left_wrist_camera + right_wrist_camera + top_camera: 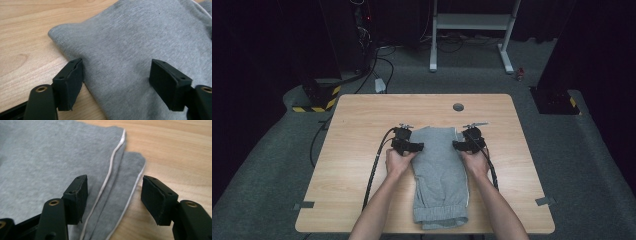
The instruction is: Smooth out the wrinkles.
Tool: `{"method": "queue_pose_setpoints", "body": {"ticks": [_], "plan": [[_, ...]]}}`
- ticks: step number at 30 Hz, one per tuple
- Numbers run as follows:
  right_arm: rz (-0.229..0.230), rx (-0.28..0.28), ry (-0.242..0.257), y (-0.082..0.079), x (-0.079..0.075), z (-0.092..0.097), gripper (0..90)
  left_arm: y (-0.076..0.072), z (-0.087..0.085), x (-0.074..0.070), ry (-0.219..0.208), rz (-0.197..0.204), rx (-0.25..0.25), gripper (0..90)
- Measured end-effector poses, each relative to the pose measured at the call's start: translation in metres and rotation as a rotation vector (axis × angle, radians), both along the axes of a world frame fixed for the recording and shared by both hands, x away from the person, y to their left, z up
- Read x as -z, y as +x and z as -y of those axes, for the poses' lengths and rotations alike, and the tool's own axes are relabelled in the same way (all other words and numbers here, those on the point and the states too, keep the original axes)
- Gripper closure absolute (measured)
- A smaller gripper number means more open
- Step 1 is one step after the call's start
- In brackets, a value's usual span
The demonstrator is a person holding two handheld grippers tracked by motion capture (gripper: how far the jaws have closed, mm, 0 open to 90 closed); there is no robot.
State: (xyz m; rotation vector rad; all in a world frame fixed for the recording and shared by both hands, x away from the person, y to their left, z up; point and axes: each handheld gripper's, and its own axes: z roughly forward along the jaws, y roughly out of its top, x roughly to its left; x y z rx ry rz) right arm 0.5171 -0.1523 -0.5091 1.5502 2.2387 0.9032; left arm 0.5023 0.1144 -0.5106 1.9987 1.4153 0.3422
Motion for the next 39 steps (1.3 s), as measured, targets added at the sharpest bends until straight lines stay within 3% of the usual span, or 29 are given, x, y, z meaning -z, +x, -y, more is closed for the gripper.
{"method": "queue_pose_setpoints", "body": {"ticks": [3, 6, 9, 13, 16, 19, 25, 39], "plan": [[-0.022, -0.005, -0.023, 0.008, -0.002, -0.006, 40.6, 0.003, 0.006, -0.001, 0.053, -0.001, 0.02, 31.0], [-0.002, -0.012, -0.031, 0.01, -0.001, -0.01, 41.9, 0.005, 0.011, -0.002, 0.08, -0.001, 0.031, 34.1], [-0.021, -0.05, -0.041, 0.01, -0.003, -0.018, 48.2, 0.005, 0.015, -0.002, 0.094, 0.016, 0.046, 40.2], [-0.033, -0.092, -0.034, 0.012, -0.004, -0.02, 65.5, 0.004, 0.017, -0.003, 0.084, 0.018, 0.082, 53.7], [-0.045, -0.121, -0.023, 0.011, -0.004, -0.019, 77.4, 0.006, 0.015, -0.004, 0.089, 0.008, 0.083, 67.4], [-0.054, -0.14, -0.022, 0.01, -0.005, -0.018, 81.0, 0.007, 0.014, -0.005, 0.069, -0.007, 0.094, 76.5], [-0.067, -0.152, -0.015, 0.008, -0.005, -0.017, 82.6, 0.008, 0.009, -0.004, 0.014, -0.03, 0.101, 80.6], [-0.054, -0.177, 0.004, -0.001, -0.009, -0.008, 82.8, 0.004, 0.003, -0.005, -0.034, -0.037, 0.158, 81.7]]}}
